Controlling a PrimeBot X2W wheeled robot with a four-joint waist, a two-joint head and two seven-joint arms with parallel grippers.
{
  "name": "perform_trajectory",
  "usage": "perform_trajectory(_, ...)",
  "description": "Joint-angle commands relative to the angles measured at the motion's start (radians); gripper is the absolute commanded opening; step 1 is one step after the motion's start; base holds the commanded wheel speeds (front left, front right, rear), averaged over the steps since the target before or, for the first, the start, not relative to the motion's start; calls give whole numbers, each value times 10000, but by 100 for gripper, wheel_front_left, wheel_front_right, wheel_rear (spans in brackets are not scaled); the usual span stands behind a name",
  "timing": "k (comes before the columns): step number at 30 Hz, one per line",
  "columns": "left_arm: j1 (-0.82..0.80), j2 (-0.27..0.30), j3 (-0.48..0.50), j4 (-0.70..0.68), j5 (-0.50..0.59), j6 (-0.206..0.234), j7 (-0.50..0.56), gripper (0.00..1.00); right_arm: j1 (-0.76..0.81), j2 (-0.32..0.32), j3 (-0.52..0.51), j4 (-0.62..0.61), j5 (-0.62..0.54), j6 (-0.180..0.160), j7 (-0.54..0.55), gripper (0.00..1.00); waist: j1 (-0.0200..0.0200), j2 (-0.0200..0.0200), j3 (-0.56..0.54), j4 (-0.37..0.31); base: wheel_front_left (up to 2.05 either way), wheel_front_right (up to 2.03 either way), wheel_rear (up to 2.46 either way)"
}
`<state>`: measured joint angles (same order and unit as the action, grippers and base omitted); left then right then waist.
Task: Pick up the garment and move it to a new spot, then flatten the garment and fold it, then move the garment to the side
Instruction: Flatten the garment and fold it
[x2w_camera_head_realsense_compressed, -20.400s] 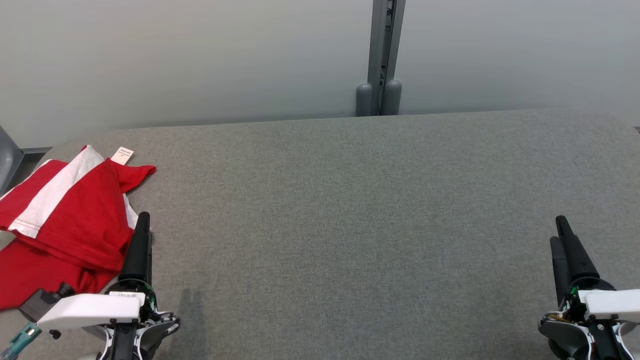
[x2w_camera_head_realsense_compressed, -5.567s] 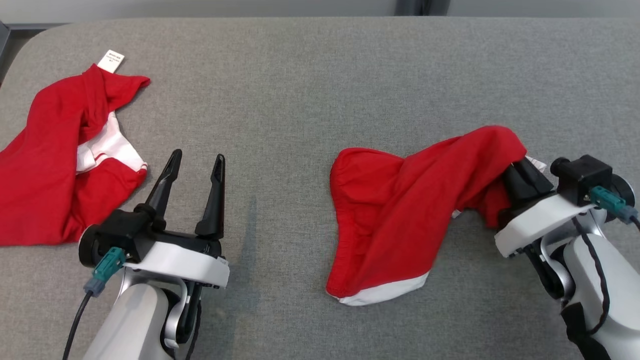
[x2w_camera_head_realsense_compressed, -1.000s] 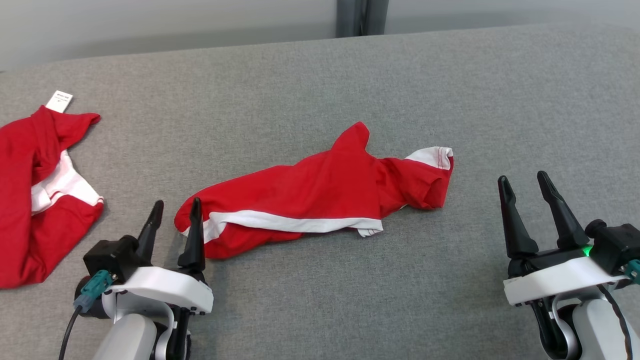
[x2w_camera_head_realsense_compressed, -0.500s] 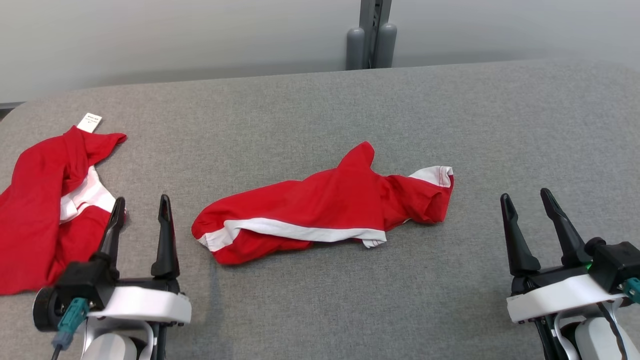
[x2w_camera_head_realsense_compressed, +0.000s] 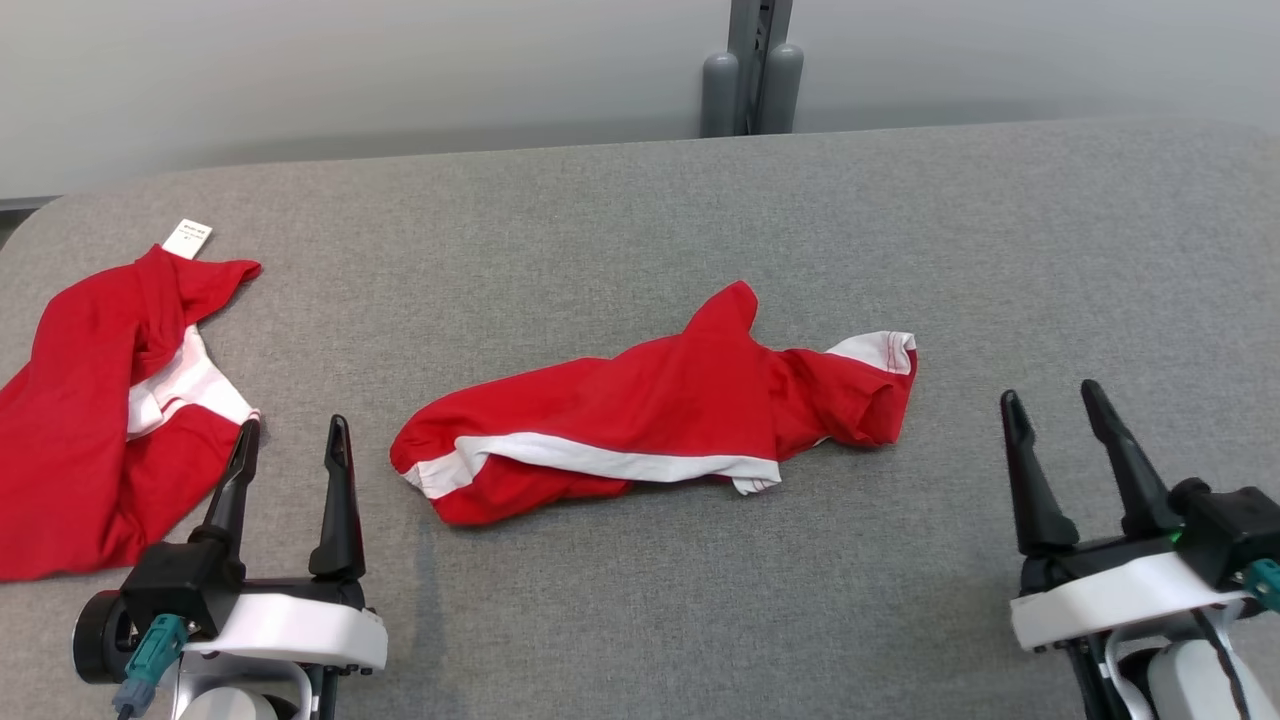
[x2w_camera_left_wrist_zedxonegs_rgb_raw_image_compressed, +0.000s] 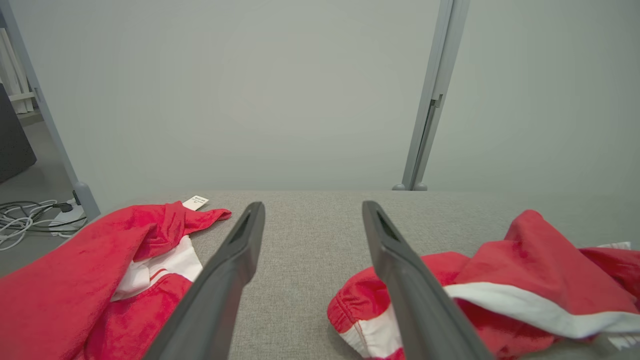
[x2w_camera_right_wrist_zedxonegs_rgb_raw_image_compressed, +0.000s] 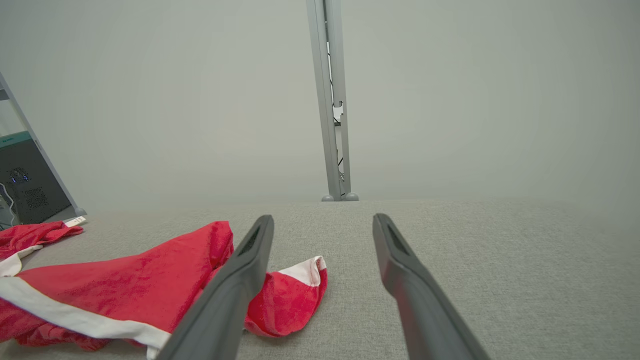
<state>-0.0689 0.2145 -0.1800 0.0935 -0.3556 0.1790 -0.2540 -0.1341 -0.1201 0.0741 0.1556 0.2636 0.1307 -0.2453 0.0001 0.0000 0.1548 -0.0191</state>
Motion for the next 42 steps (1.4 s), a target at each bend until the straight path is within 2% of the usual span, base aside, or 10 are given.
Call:
perform_trajectory(1,-128,66,0,-16,-32,75,14,100,-53,-5,82,29,21,1,90,100,-1,0,26,34,0,0,0)
perform_trajectory(7,-319,-8,-69,-7,-71,41,27,100,-200,-12,1609,453,216,1,545,100,-1,0,218,234,0,0,0)
perform_trajectory(13,-609,-121,-201,102,-64,-8,-1,100,-620,24,3262,1451,614,1,603,100,-1,0,424,507,0,0,0)
perform_trajectory(24,-944,-317,-331,248,-6,-129,-79,100,-2050,166,4133,3924,1220,1,98,100,-1,0,785,846,0,0,0)
perform_trajectory(25,-965,-321,-320,248,10,-132,-87,100,-2153,176,4167,4039,1265,1,40,84,-1,0,808,848,0,0,0)
perform_trajectory(26,-979,-325,-307,242,25,-134,-94,100,-2244,180,4202,4137,1297,1,11,56,-1,0,838,843,0,0,0)
perform_trajectory(27,-991,-327,-292,233,36,-137,-90,100,-2325,186,4237,4224,1341,1,-41,42,-1,0,865,834,0,0,0)
perform_trajectory(29,-1020,-330,-264,222,46,-147,-98,100,-2471,163,4287,4351,1434,1,-93,0,-1,0,915,806,0,0,0)
perform_trajectory(36,-1064,-366,-221,234,115,-161,-115,100,-2670,-117,3816,3958,1318,1,-218,0,-1,0,975,620,0,0,0)
perform_trajectory(42,-1088,-399,-223,176,147,-186,-115,100,-2300,-601,2688,2623,146,1,-213,0,-1,0,984,400,0,0,0)
